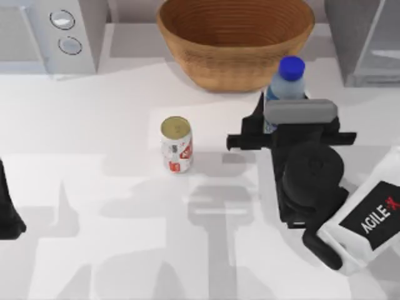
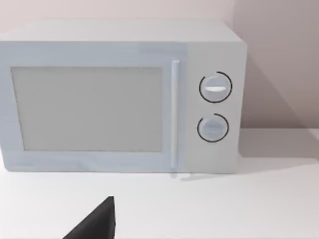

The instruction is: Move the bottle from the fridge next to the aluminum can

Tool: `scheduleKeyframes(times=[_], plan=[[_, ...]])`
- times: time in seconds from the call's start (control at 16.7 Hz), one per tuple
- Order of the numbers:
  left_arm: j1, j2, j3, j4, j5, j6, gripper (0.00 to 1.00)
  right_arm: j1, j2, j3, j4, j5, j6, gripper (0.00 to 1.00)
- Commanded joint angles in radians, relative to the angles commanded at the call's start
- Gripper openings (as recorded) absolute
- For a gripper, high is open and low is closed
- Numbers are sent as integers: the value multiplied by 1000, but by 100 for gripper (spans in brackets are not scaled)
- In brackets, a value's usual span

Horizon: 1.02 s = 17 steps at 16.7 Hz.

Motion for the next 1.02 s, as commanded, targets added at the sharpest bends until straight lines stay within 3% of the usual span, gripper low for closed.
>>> scheduleKeyframes(times=[0.72,1.02], plan=[[0,0,0,0,0,0,100,33,2,-6,6,33,-1,0],[0,0,0,0,0,0,100,33,2,-6,6,33,-1,38]])
